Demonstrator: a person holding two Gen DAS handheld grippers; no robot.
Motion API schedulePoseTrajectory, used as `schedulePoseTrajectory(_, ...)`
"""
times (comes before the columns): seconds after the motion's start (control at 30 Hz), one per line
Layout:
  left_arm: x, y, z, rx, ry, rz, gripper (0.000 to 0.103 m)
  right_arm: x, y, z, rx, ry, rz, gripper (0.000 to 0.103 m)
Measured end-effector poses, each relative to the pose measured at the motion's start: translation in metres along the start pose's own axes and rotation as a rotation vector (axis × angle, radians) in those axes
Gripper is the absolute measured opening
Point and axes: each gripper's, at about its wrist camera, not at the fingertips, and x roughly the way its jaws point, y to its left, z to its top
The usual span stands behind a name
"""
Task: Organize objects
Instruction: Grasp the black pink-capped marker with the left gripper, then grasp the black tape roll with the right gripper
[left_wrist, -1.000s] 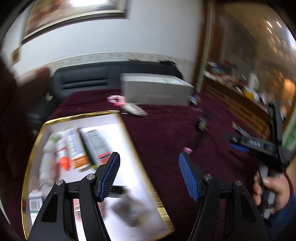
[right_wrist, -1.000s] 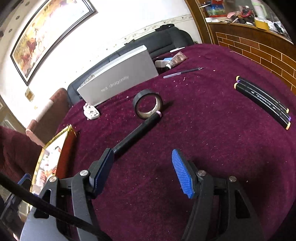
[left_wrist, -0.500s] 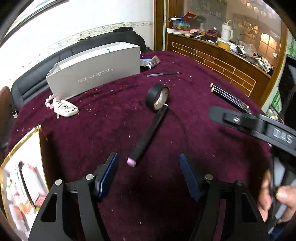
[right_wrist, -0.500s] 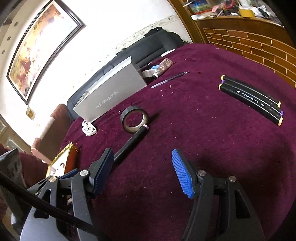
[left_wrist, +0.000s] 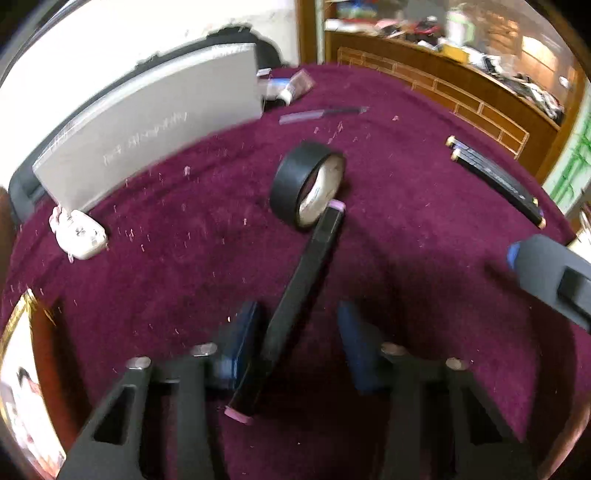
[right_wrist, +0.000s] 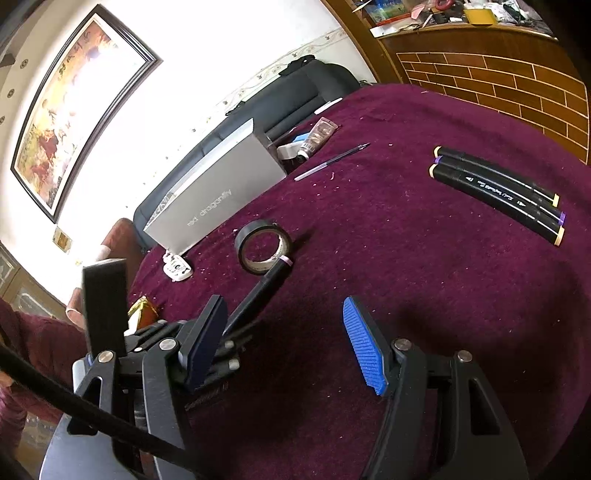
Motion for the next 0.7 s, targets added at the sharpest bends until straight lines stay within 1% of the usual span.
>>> schedulePoseTrajectory(0.03,-0.001,0.001,-0.002,-0.022,-0.002,0.007,0.018,0.000,0.000,0.000,0.000,0.000,-0.004,0.065)
schedulePoseTrajectory(0.07,-0.002,0.000,-0.005,-0.034,-0.004,0.003,0.016,0.001,-0.001,0.000,0.001,0.004,-0.006,0.065)
schedulePoseTrajectory(0.1,-0.005,-0.001,-0.011,-0.047,-0.012,0.008,0.015,0.002,-0.002,0.000,0.003,0.005,-0.009,0.065)
schedulePoseTrajectory(0.17,-0.013,0.000,-0.024,-0.097,-0.019,0.023,0.012,0.002,-0.004,0.002,0.004,0.006,-0.014,0.065)
schedulePoseTrajectory(0.2,-0.018,0.002,-0.033,-0.132,-0.016,0.029,0.011,0.001,-0.004,0.002,0.005,0.005,-0.016,0.065)
schedulePoseTrajectory(0.27,-0.035,0.010,-0.058,-0.225,-0.015,0.011,0.011,0.001,-0.005,0.002,0.006,0.004,-0.021,0.065)
schedulePoseTrajectory(0.3,-0.042,0.013,-0.069,-0.260,-0.018,0.029,0.011,0.001,-0.005,0.002,0.005,0.006,-0.023,0.065)
schedulePoseTrajectory(0.33,-0.050,0.015,-0.082,-0.287,-0.033,0.065,0.011,0.002,-0.005,0.002,0.003,0.009,-0.023,0.065)
schedulePoseTrajectory(0.37,-0.053,0.018,-0.090,-0.300,-0.043,0.078,0.011,0.003,-0.004,0.001,-0.004,0.011,-0.026,0.065)
schedulePoseTrajectory(0.4,-0.055,0.022,-0.095,-0.314,-0.052,0.075,0.011,0.005,-0.002,0.000,-0.016,0.016,-0.031,0.065)
schedulePoseTrajectory(0.47,-0.056,0.028,-0.099,-0.336,-0.071,0.067,0.012,0.010,0.004,-0.003,-0.050,0.030,-0.036,0.065)
schedulePoseTrajectory(0.5,-0.056,0.027,-0.099,-0.323,-0.083,0.082,0.012,0.012,0.006,-0.004,-0.067,0.032,-0.042,0.065)
schedulePoseTrajectory(0.53,-0.055,0.024,-0.101,-0.305,-0.099,0.107,0.012,0.014,0.010,-0.006,-0.088,0.037,-0.048,0.069)
schedulePoseTrajectory(0.6,-0.056,0.022,-0.098,-0.295,-0.098,0.113,0.012,0.020,0.017,-0.010,-0.136,0.061,-0.065,0.070)
schedulePoseTrajectory(0.7,-0.058,0.033,-0.099,-0.335,-0.112,0.054,0.012,0.026,0.024,-0.009,-0.137,0.085,-0.065,0.070)
